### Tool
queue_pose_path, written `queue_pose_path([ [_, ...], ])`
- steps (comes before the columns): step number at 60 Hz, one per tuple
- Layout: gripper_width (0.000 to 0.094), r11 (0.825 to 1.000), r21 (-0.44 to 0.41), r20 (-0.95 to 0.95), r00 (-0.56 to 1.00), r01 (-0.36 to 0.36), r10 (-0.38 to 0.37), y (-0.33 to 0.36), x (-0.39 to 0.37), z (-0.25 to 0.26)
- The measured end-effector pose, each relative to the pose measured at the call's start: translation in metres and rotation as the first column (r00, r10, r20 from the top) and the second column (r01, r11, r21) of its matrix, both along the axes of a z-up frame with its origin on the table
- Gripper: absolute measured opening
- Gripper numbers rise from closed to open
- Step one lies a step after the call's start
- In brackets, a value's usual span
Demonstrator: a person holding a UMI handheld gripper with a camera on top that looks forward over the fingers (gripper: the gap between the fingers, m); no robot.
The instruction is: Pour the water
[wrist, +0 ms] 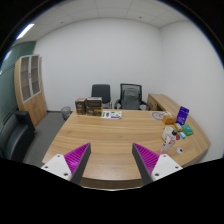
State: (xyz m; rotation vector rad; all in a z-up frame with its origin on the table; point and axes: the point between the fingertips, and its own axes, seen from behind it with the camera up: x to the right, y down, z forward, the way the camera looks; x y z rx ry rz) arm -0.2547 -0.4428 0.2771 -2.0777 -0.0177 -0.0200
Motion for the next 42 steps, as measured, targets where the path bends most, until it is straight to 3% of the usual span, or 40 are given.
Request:
queue_pose_path([
  [10,0.0861,0.999,-0.027,0.007,1.000,0.031,-0.031,-0.011,0.027,-0.024],
  [29,0.0858,0.987,-0.073,0.080,0.987,0.142,-0.136,-0.026,0.164,-0.112],
  [42,0.0859,0.987,-0.014,0.066,0.985,0.160,-0.159,0.021,0.250,-0.148],
])
